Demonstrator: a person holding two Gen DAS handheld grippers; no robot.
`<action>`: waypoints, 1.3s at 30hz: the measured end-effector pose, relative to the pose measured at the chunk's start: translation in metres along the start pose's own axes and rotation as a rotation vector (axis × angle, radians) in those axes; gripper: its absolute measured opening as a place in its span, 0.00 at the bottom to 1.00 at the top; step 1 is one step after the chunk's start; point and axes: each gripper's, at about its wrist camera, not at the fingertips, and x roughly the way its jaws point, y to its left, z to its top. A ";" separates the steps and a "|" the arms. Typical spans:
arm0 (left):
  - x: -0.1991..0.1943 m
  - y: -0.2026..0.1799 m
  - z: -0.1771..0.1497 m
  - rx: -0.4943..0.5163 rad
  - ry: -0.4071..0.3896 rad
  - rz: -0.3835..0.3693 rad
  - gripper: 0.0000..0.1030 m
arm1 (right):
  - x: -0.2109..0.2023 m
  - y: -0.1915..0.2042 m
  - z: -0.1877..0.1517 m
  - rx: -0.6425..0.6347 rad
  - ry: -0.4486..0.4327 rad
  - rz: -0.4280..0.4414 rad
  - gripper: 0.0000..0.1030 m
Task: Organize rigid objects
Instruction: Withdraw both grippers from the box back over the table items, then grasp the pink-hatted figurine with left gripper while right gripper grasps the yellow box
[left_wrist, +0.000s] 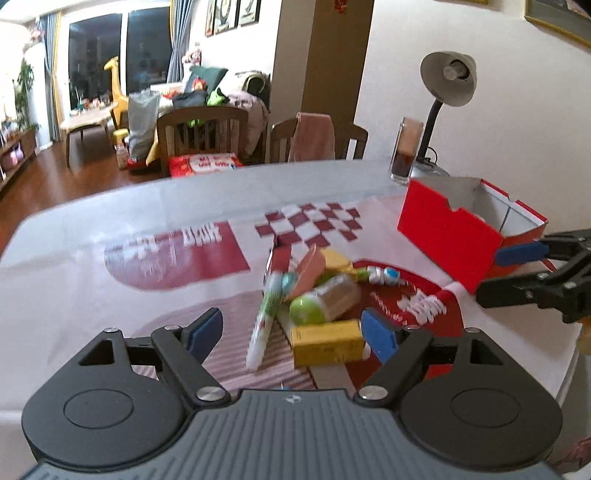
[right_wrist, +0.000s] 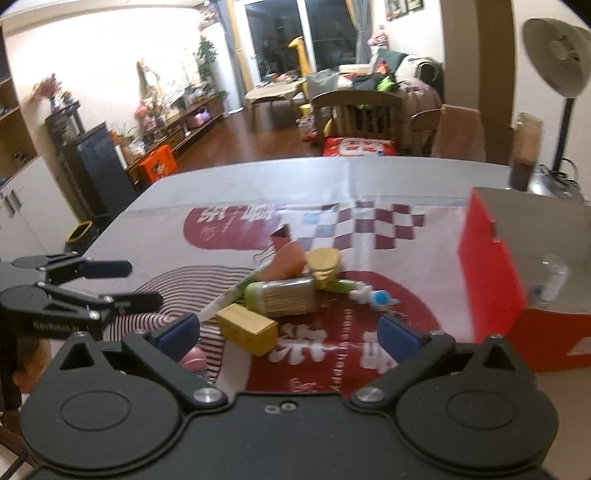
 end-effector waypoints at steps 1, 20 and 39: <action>0.001 0.001 -0.005 -0.004 0.006 -0.008 0.80 | 0.005 0.003 0.000 -0.008 0.007 0.003 1.00; 0.050 0.000 -0.081 0.058 0.114 -0.099 0.80 | 0.091 0.030 -0.002 -0.158 0.186 0.041 0.99; 0.076 -0.016 -0.090 0.212 0.076 -0.088 0.80 | 0.147 0.037 0.000 -0.244 0.290 0.127 0.74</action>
